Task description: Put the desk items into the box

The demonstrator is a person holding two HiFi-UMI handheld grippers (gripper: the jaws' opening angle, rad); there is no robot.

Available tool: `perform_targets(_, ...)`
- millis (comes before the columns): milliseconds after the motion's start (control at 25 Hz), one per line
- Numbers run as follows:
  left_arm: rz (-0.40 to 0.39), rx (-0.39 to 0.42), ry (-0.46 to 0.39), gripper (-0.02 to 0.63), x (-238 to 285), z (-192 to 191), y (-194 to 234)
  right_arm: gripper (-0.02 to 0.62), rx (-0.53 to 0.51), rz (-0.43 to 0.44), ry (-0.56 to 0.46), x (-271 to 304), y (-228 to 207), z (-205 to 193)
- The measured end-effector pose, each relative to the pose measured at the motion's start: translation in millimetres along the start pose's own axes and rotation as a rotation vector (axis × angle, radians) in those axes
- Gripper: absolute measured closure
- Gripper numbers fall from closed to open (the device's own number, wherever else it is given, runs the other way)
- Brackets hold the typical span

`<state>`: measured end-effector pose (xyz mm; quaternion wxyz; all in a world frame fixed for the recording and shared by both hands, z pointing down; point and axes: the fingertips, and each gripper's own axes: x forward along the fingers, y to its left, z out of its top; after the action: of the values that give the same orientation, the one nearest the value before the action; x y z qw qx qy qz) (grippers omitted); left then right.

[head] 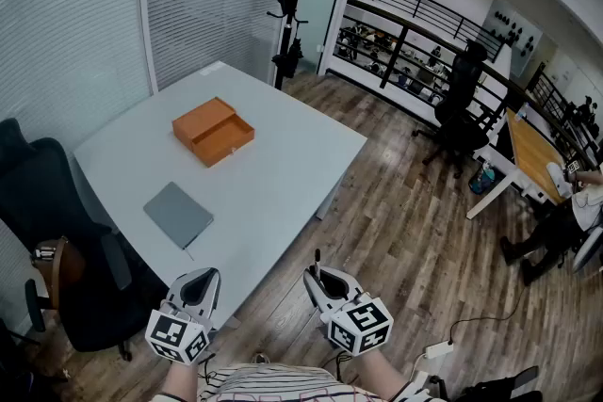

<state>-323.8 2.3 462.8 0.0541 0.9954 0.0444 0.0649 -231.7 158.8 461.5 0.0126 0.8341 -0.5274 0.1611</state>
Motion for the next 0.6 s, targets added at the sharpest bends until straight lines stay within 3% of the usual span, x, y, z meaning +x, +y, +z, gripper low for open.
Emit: perform_targets(600,0.019,-0.002,0.011,0.58,23,-8,8,0.537,0.004,0.028,-0.018,26,-22,8)
